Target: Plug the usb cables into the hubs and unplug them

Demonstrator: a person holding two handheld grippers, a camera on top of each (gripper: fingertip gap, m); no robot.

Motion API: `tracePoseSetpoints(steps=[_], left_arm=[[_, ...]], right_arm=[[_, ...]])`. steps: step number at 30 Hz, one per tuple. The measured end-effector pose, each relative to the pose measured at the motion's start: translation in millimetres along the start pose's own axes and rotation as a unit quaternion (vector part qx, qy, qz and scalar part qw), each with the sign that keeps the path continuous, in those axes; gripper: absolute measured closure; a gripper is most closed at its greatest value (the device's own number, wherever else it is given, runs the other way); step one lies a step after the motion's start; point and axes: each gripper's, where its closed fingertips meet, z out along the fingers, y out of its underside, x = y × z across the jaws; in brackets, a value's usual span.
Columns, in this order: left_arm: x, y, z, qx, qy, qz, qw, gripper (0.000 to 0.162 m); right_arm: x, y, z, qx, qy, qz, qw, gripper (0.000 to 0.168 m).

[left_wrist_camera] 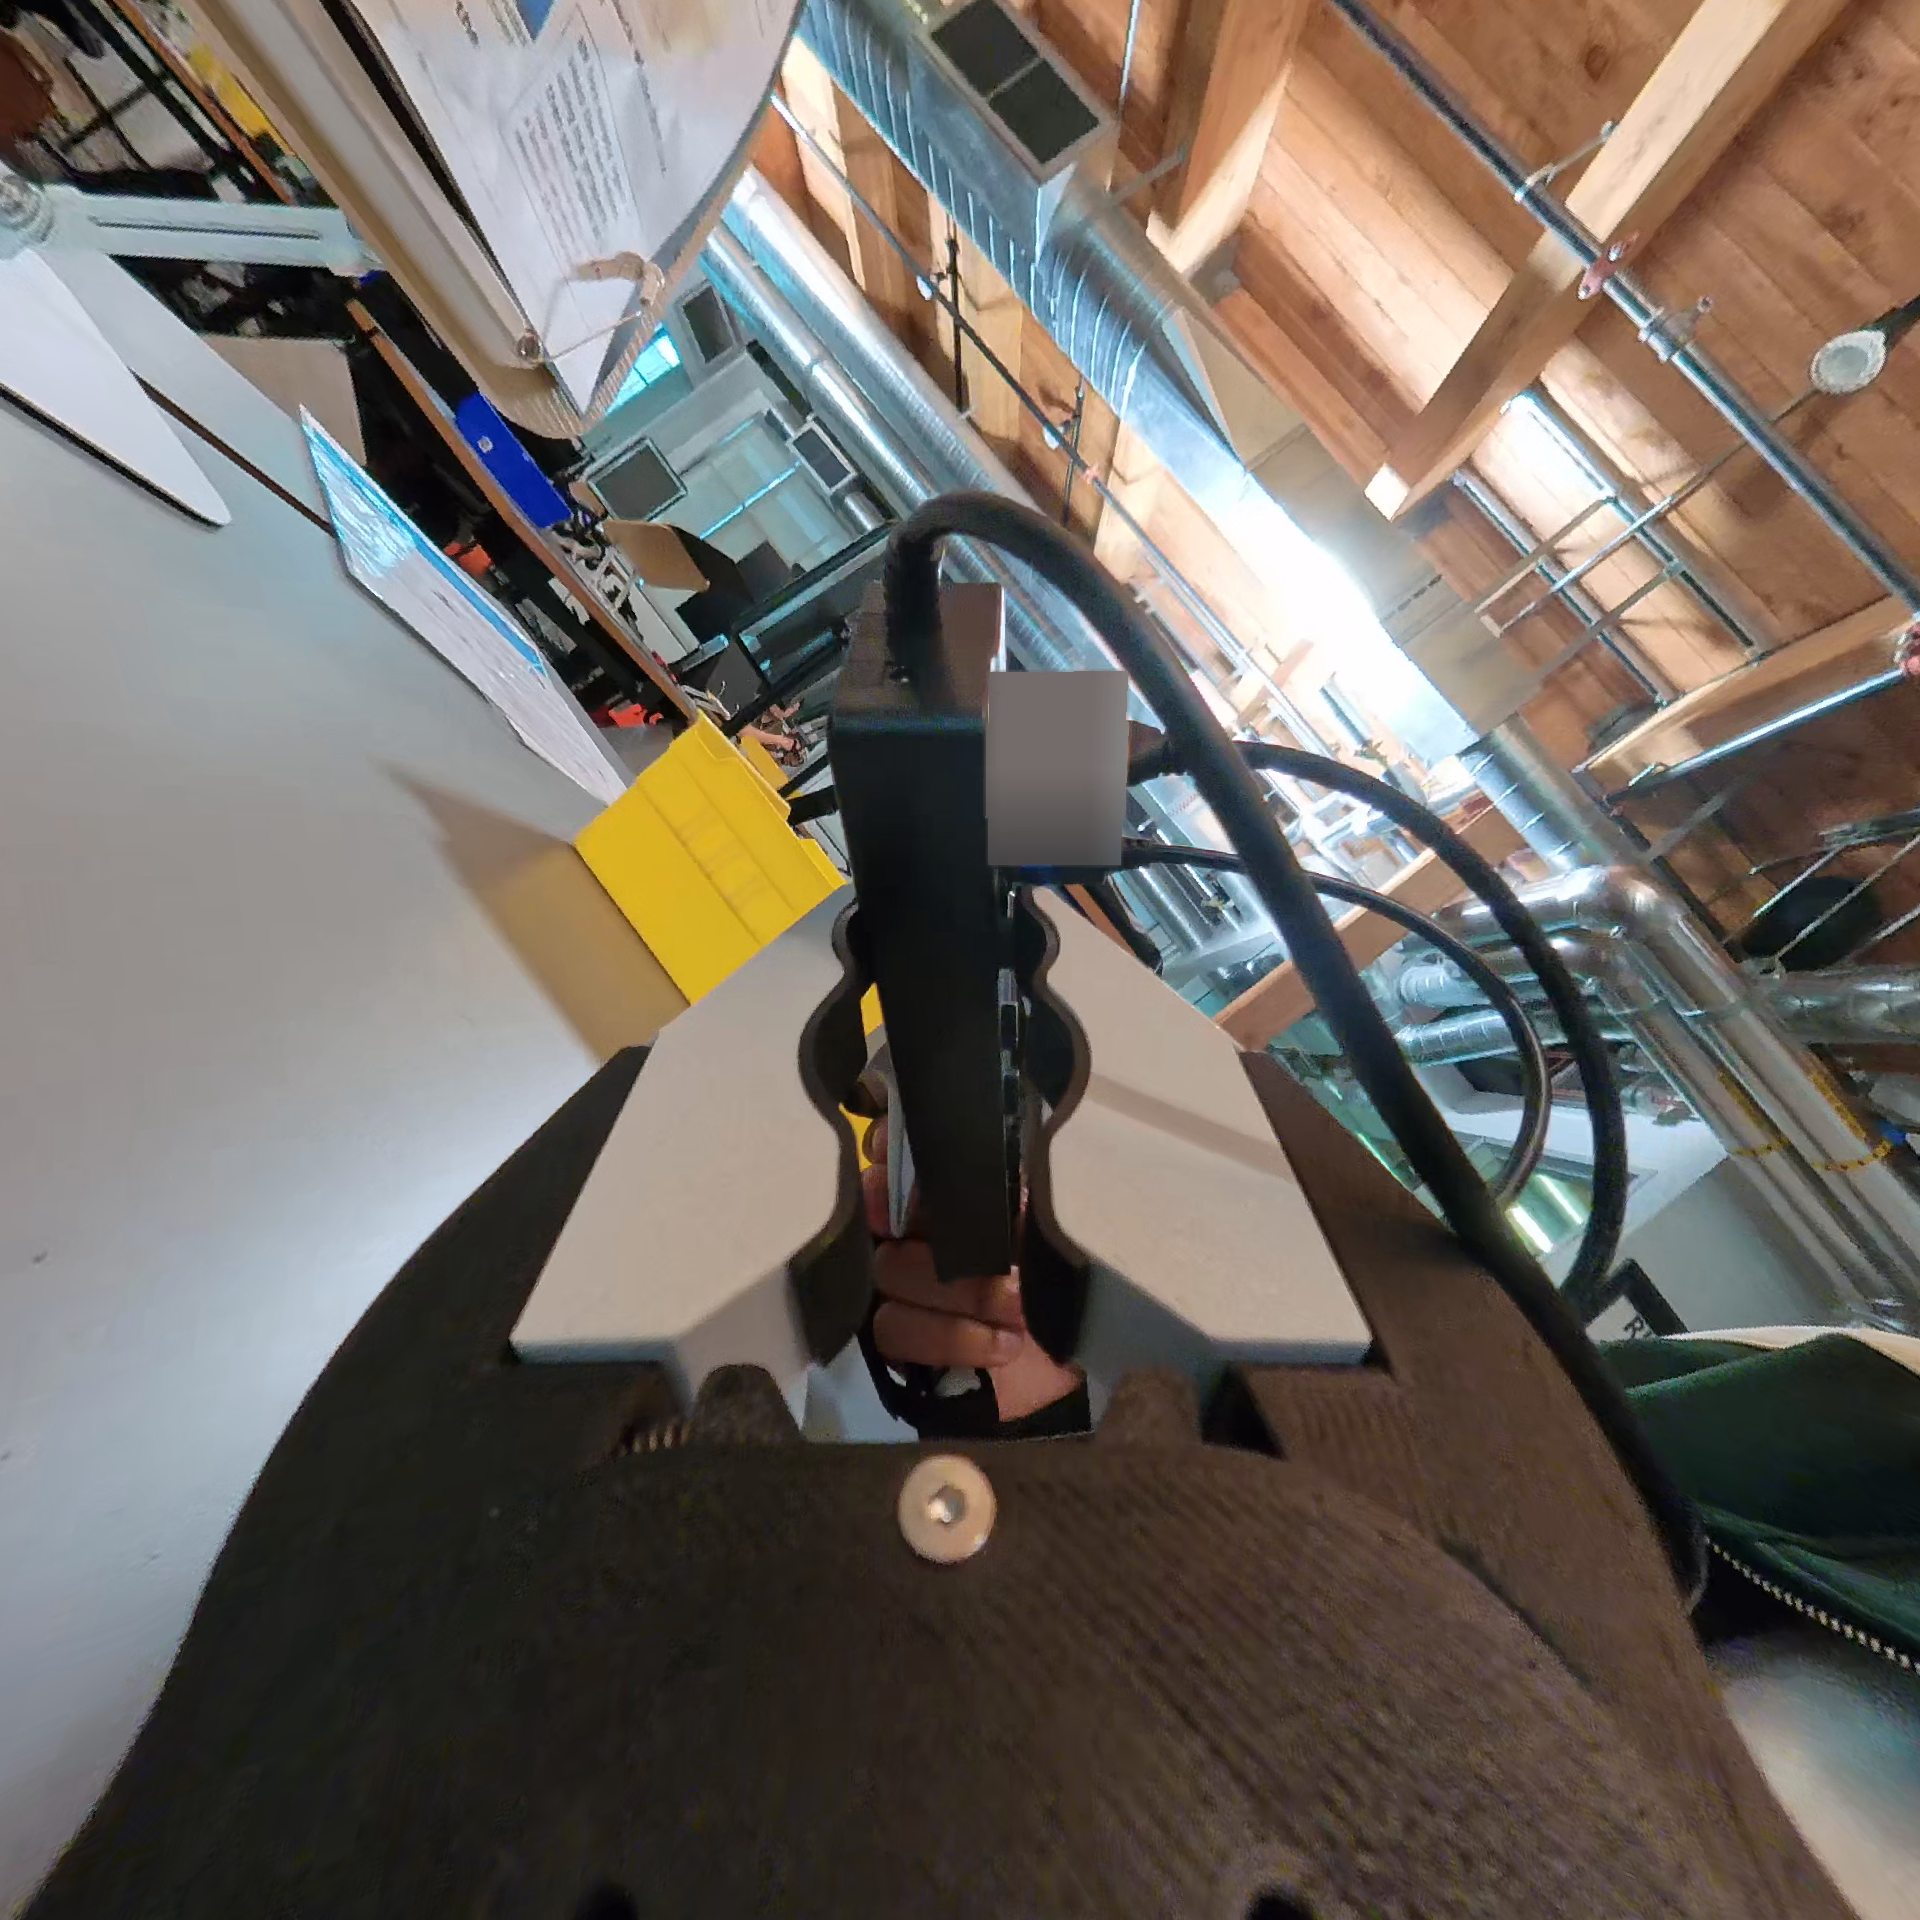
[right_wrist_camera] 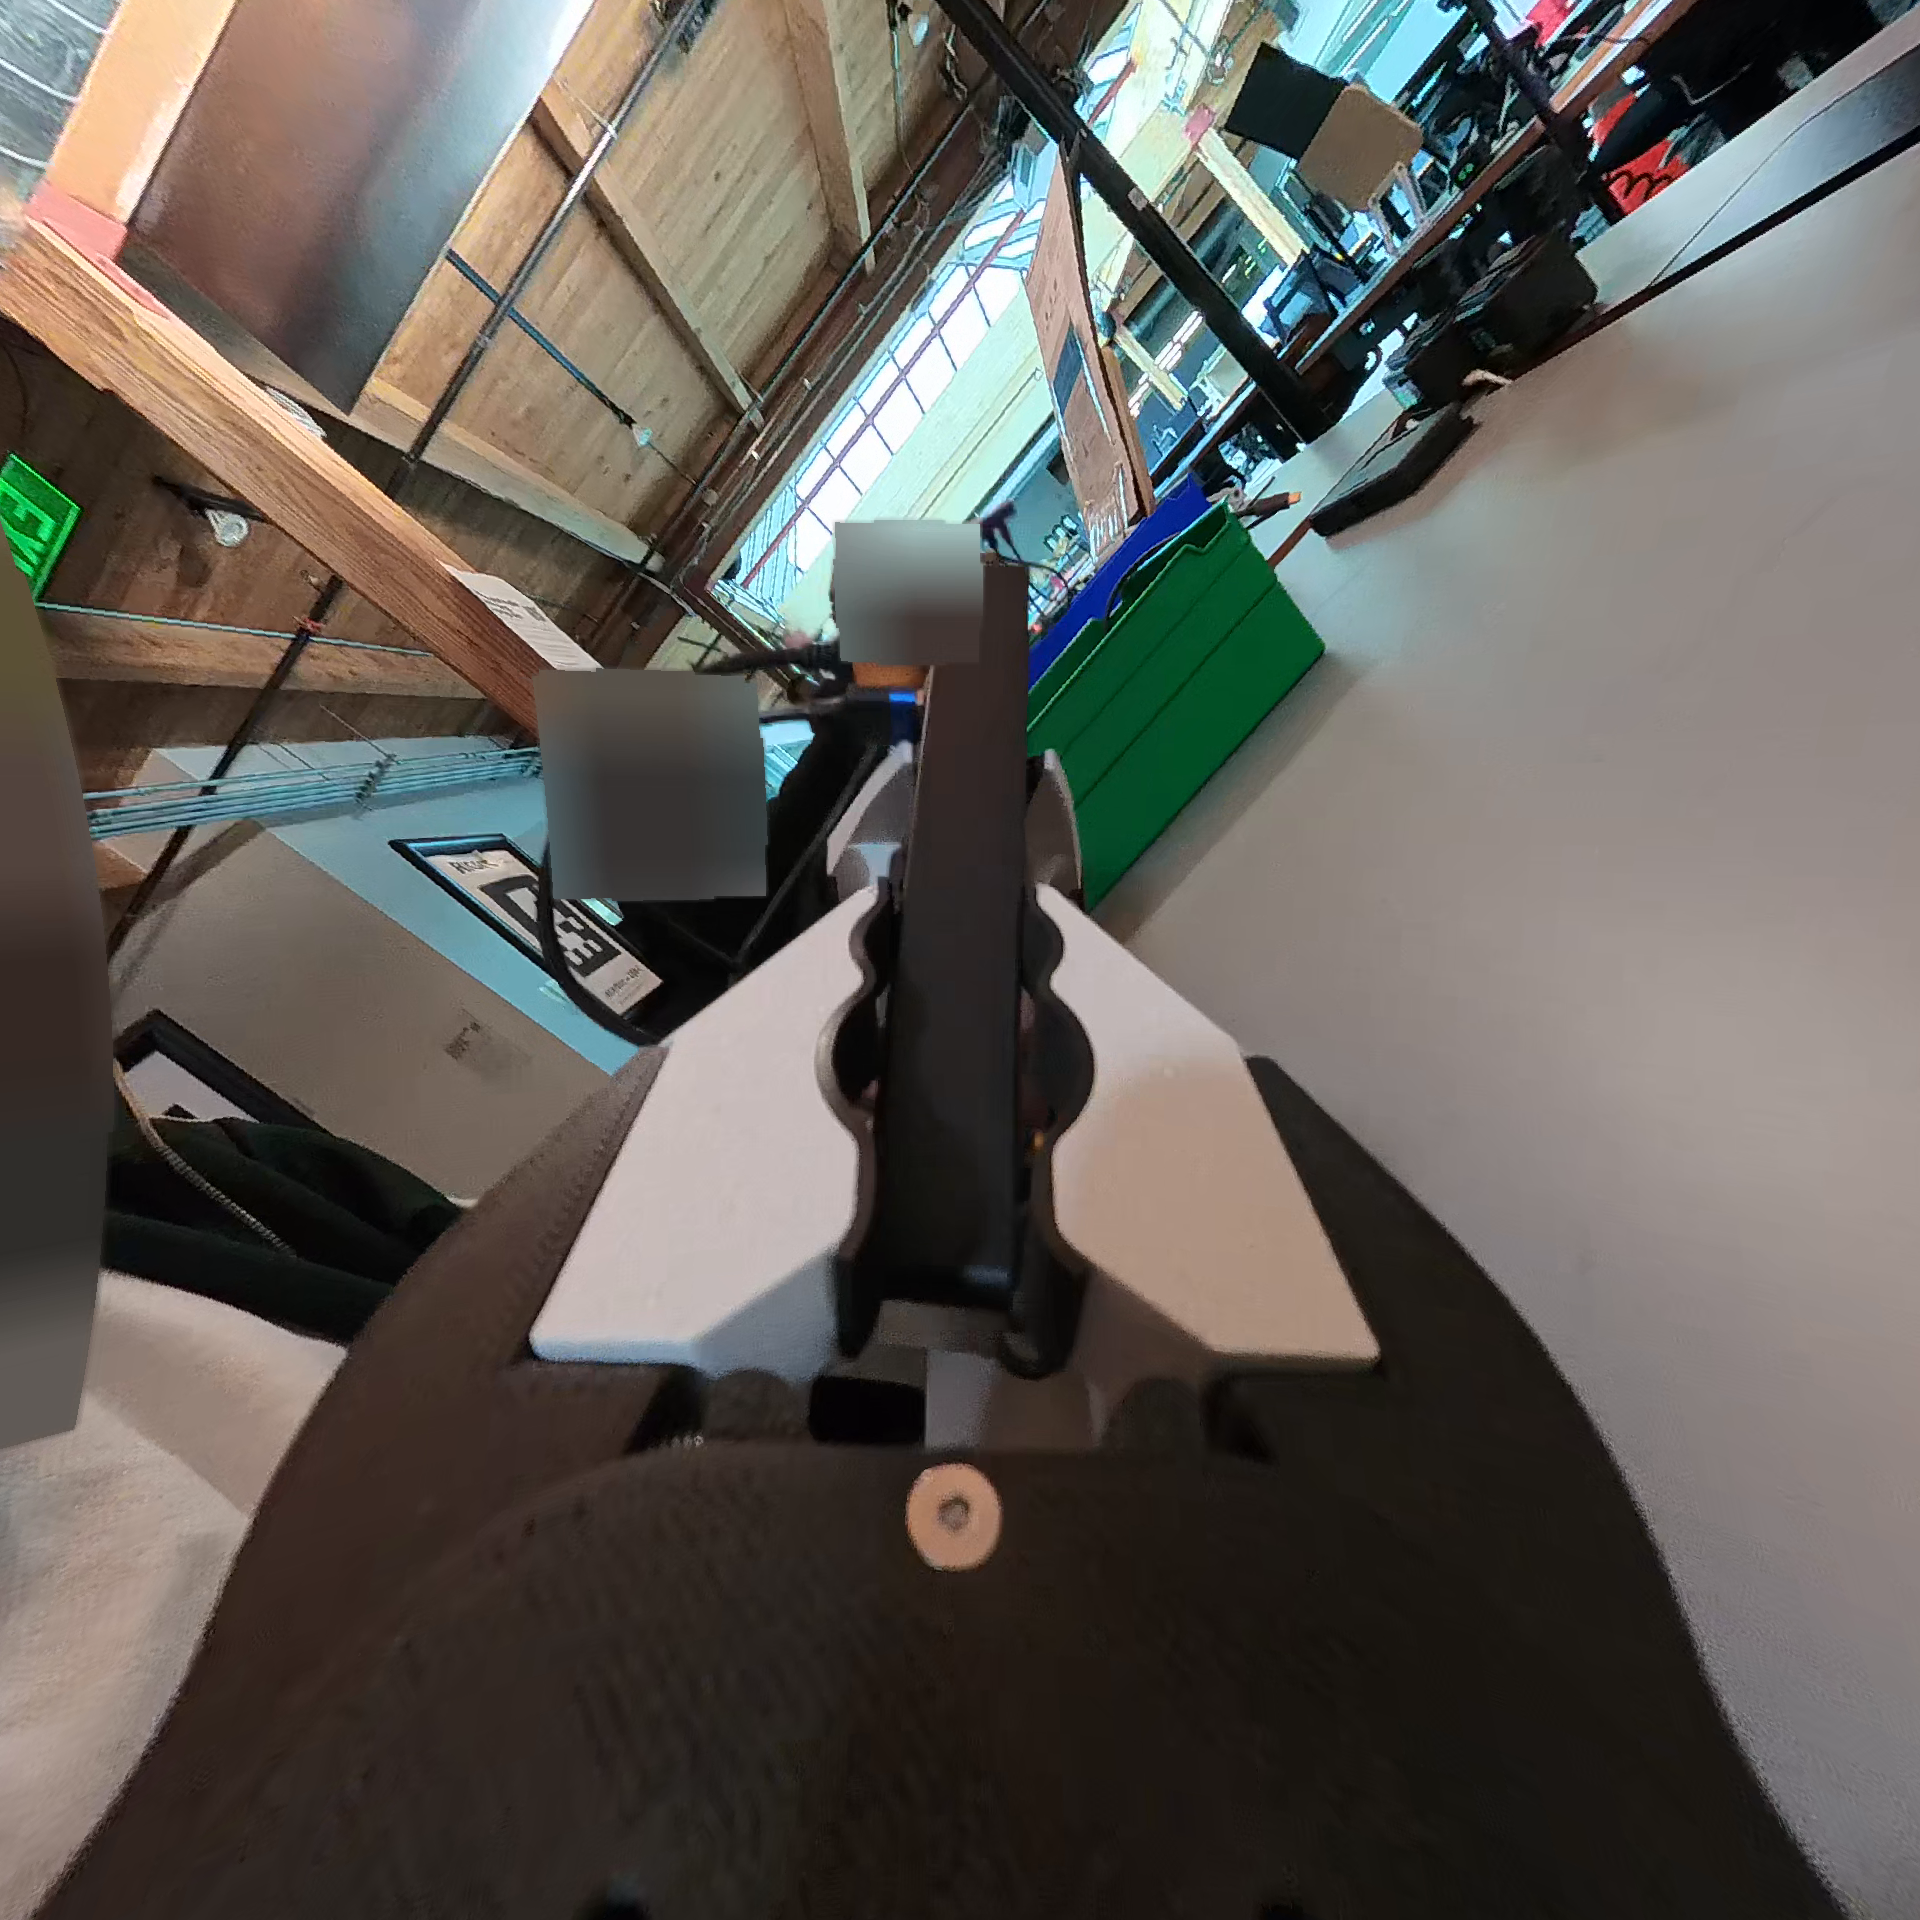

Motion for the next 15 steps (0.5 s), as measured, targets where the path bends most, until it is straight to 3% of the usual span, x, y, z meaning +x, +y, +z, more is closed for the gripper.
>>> tracePoseSetpoints(steps=[7,15], left_arm=[[4.6,-9.8,-2.7,0.017,0.009,0.011,1.0,0.132],[1.7,-21.2,-9.3,0.051,0.01,-0.003,0.999,0.139]], right_arm=[[-0.2,-5.9,-3.8,0.017,-0.012,0.017,1.0,0.145],[-2.4,5.5,3.3,-0.021,0.004,-0.028,0.999,0.145]])
